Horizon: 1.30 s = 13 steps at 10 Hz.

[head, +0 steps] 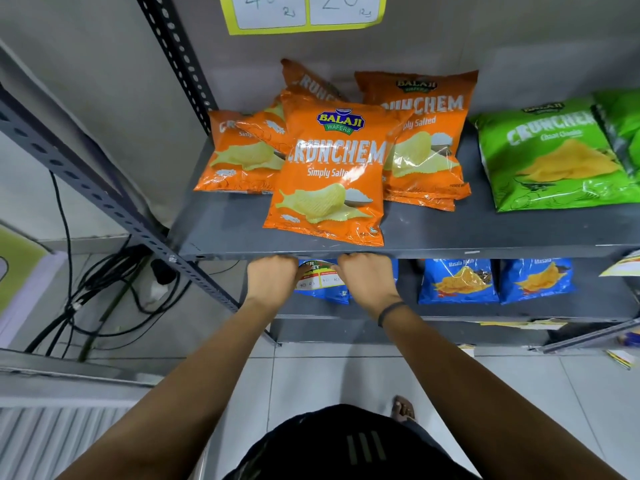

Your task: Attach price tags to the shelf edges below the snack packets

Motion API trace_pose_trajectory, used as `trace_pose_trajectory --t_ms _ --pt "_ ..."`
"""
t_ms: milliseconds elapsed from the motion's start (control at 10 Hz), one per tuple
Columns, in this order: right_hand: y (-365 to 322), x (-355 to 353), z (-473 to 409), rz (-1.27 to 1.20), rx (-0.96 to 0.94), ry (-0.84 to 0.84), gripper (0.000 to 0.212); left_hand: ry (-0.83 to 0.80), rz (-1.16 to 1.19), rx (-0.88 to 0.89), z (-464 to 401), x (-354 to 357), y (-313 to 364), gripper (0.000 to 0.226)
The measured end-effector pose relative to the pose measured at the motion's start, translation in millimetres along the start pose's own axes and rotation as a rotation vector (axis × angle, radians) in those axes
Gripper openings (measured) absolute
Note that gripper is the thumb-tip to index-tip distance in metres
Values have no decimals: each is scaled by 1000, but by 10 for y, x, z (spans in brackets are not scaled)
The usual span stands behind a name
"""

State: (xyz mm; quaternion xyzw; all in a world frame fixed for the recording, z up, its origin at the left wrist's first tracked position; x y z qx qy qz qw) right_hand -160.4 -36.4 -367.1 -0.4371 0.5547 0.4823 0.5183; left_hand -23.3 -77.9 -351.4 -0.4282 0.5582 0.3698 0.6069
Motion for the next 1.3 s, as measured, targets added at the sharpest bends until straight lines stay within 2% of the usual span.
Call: trace_pose_trajectory --t_ms 100,200,300,500,600,700,900,1000,1100,1200,1300 --pt "-33 -127 34 -13 2 33 41 -30 20 40 -2 -15 75 30" --pt "-73 -197 66 -24 -30 43 36 -28 34 17 3 10 58 30" --pt "-47 -158 49 -11 -23 27 39 31 -13 16 25 49 31 35" --pt "14 -349 73 20 17 112 42 164 -40 41 45 -130 -12 41" --pt "55 -434 64 13 66 106 36 181 -31 58 -4 -225 13 30" --pt "21 -400 69 -140 -48 90 24 185 18 149 -16 -276 72 31" --pt "9 -434 33 -228 -72 116 26 60 45 66 -172 -268 13 62" --pt "25 -422 29 -221 -79 92 28 1 65 16 -241 -317 -37 69" --pt "43 -432 60 -258 -92 78 30 -44 79 -27 -270 -401 -26 65" --pt "99 -486 135 -292 -97 73 32 -13 36 -20 -184 -537 71 56" --pt "265 -583 276 -329 -71 146 28 84 16 15 -24 -637 249 41"
Point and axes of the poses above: each hand's wrist, its own z-axis away from the middle knuckle, its own x-axis out of the palm, y = z × x, the point moved 9 cm from there along -z, towards the middle knuckle, and after that the axes turned 3 degrees about -y, right-handed, at the moved point
